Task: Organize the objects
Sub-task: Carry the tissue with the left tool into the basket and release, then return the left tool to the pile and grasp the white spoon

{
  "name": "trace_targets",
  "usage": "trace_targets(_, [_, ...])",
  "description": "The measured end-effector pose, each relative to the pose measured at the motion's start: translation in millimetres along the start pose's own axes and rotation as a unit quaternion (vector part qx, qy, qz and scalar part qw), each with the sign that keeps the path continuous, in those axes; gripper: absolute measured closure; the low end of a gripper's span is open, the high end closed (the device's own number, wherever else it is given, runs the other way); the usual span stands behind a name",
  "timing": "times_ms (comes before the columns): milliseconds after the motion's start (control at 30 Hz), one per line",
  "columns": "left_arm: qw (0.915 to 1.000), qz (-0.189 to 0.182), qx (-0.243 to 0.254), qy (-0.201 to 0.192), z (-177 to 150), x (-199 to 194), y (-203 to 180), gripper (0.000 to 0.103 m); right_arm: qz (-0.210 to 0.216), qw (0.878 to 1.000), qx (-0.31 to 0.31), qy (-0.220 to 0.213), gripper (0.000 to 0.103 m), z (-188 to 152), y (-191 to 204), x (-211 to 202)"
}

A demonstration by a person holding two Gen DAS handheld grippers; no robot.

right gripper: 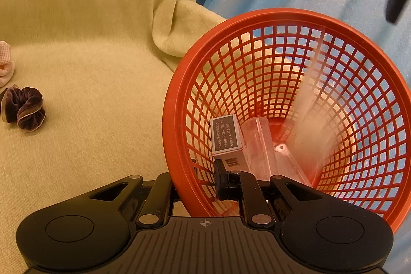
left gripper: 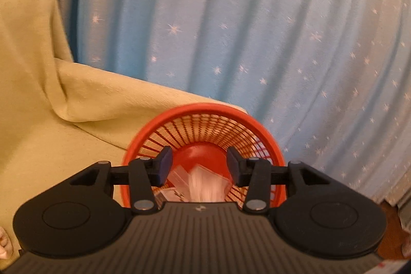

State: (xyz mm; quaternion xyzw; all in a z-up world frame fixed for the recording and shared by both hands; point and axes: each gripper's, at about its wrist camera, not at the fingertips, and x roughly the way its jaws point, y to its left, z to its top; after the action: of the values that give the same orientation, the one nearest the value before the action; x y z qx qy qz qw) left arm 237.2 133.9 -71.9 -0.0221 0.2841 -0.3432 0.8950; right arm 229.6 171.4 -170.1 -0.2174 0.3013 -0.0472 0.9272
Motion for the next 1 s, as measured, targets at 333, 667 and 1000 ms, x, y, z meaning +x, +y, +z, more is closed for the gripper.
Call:
trace_targets(333, [0.9794,0.188,-0.064,-0.035,-20.9,-82.5,91.1,0.053,0.001,1.000,0.004,0.000,0.093,4.8,-0.5,3.1])
trace_targets(667, [0.9392,0.322,-0.119,0.009,-93.4,-137.4,168.8,0.052,0.001,1.000,0.003,0.000,0.093,1.8,-0.4,2.5])
trace_targets(1000, [0.9194,0.350,-0.159,0.081,-167.6,-103.3,192.6,0.059,-0.001,1.000,-0.004,0.001,0.093,-3.7,-0.4,0.9])
